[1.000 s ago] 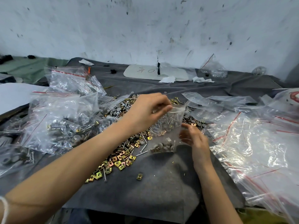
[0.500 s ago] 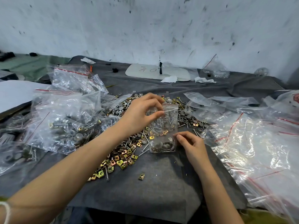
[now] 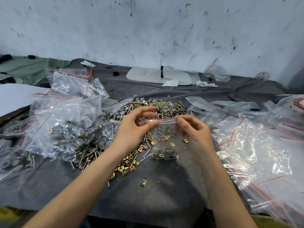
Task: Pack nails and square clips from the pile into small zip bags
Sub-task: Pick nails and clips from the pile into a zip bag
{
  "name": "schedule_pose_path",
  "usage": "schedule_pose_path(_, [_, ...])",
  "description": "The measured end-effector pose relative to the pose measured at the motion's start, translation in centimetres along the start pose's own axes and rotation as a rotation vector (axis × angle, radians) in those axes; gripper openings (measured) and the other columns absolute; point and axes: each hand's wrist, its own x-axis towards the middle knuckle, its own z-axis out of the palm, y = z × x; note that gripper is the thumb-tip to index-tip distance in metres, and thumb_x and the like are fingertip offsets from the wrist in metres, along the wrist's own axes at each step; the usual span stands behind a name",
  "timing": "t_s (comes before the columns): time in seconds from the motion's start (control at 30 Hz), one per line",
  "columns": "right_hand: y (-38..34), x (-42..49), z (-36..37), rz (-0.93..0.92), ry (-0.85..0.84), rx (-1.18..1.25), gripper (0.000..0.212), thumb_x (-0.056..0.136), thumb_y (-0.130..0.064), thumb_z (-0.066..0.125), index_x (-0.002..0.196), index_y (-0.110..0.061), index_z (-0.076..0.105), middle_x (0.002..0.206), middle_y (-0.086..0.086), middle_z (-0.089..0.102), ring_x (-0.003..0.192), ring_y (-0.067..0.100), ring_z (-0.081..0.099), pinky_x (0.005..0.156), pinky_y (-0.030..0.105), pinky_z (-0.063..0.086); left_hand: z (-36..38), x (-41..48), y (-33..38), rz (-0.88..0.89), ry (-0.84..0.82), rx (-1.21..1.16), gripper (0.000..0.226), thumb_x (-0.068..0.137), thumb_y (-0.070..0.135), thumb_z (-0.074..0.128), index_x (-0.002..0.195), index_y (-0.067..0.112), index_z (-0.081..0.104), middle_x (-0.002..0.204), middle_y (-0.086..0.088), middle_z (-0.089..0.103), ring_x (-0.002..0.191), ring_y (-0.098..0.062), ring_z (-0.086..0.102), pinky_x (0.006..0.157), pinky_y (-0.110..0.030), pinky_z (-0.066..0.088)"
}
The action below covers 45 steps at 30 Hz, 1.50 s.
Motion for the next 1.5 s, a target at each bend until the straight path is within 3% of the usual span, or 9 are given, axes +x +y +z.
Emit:
schedule_pose_path(0.13, [-0.1, 0.5, -0.5, -0.019, -0.014, -0.129, 0.002, 0.075, -0.017, 0.072, 0.075, -0.018, 0.073, 0.072, -0.006, 0.071, 0.068, 0.002, 0.064, 0.059, 0.014, 0.05, -0.2, -0.1, 0.1, 0.013, -0.01, -0.01, 0.031, 0.079, 0.008, 0.071, 0.103, 0.027, 0.064, 0.109, 0.006, 0.068, 0.093, -0.009, 0.069, 0.076, -0.02, 0.055])
schedule_pose_path(0.27, [0.6, 0.3, -1.6, 0.012, -0.007, -0.227, 0.012, 0.08, -0.012, 0.071, 0.074, -0.022, 0.075, 0.072, -0.006, 0.07, 0.069, 0.005, 0.063, 0.06, 0.016, 0.05, -0.4, -0.6, -0.8, -0.087, 0.043, -0.045, 0.016, 0.076, 0.004, 0.072, 0.088, 0.015, 0.073, 0.106, 0.005, 0.068, 0.084, 0.002, 0.068, 0.066, -0.01, 0.051])
schedule_pose_path(0.4, [0.3, -0.1, -2.0, -0.007, -0.018, -0.24, 0.01, 0.07, -0.029, 0.074, 0.079, -0.025, 0.076, 0.074, -0.003, 0.071, 0.072, 0.006, 0.064, 0.062, 0.016, 0.051, -0.4, -0.8, -1.6, -0.209, 0.074, -0.263, 0.004, 0.072, 0.004, 0.071, 0.072, 0.006, 0.074, 0.108, -0.008, 0.068, 0.09, -0.008, 0.07, 0.07, -0.015, 0.053])
schedule_pose_path(0.5, [-0.1, -0.2, -1.8, -0.019, -0.031, -0.236, 0.01, 0.068, -0.03, 0.073, 0.077, -0.028, 0.076, 0.073, -0.007, 0.071, 0.07, 0.003, 0.064, 0.062, 0.012, 0.049, -0.3, -0.7, -1.1, -0.196, 0.032, -0.326, 0.005, 0.07, 0.008, 0.071, 0.069, 0.01, 0.076, 0.106, -0.007, 0.069, 0.09, -0.016, 0.071, 0.07, -0.017, 0.055])
schedule_pose_path(0.77, [-0.4, -0.6, -2.1, -0.082, -0.045, -0.235, 0.013, 0.077, -0.016, 0.071, 0.075, -0.028, 0.074, 0.071, -0.006, 0.07, 0.07, 0.005, 0.064, 0.066, 0.014, 0.05, -0.4, -0.6, -0.4, -0.084, -0.021, -0.072, 0.008, 0.083, 0.002, 0.067, 0.078, 0.006, 0.072, 0.112, 0.002, 0.066, 0.085, -0.006, 0.069, 0.067, -0.015, 0.053])
schedule_pose_path(1.0, [-0.8, -1.0, -2.1, -0.081, -0.06, -0.265, 0.006, 0.072, -0.029, 0.07, 0.076, -0.029, 0.074, 0.074, -0.003, 0.071, 0.073, 0.009, 0.064, 0.068, 0.017, 0.051, -0.4, -1.0, -0.5, -0.016, -0.019, 0.058, 0.008, 0.083, 0.004, 0.067, 0.081, -0.003, 0.07, 0.118, 0.001, 0.06, 0.079, -0.006, 0.067, 0.064, -0.018, 0.053])
schedule_pose_path(1.17, [-3.4, -0.9, -1.6, -0.257, -0.164, -0.693, 0.013, 0.076, -0.02, 0.076, 0.085, -0.03, 0.072, 0.083, -0.013, 0.071, 0.081, 0.002, 0.066, 0.072, 0.012, 0.049, 0.1, -1.2, 0.0, 0.143, -0.039, 0.214, 0.008, 0.084, 0.007, 0.069, 0.078, 0.012, 0.067, 0.12, 0.007, 0.056, 0.082, -0.002, 0.062, 0.064, -0.016, 0.049])
schedule_pose_path(1.3, [-5.2, -0.9, 0.8, -0.449, -0.285, -0.987, 0.01, 0.076, -0.015, 0.078, 0.08, -0.022, 0.072, 0.077, -0.016, 0.067, 0.078, 0.004, 0.06, 0.074, 0.02, 0.045, 1.1, -1.3, 0.5, 0.19, -0.056, 0.201, 0.007, 0.084, 0.008, 0.069, 0.078, 0.011, 0.067, 0.117, 0.008, 0.056, 0.076, -0.003, 0.065, 0.057, -0.018, 0.052])
schedule_pose_path(1.5, [-5.8, -1.2, 1.7, -0.386, -0.347, -1.079, 0.008, 0.08, -0.013, 0.074, 0.084, -0.019, 0.071, 0.082, -0.009, 0.066, 0.086, 0.012, 0.057, 0.082, 0.031, 0.046, 1.3, -1.7, 0.7, 0.156, -0.069, 0.141, 0.009, 0.084, 0.003, 0.067, 0.077, 0.008, 0.066, 0.113, 0.004, 0.057, 0.065, 0.003, 0.064, 0.057, -0.012, 0.05])
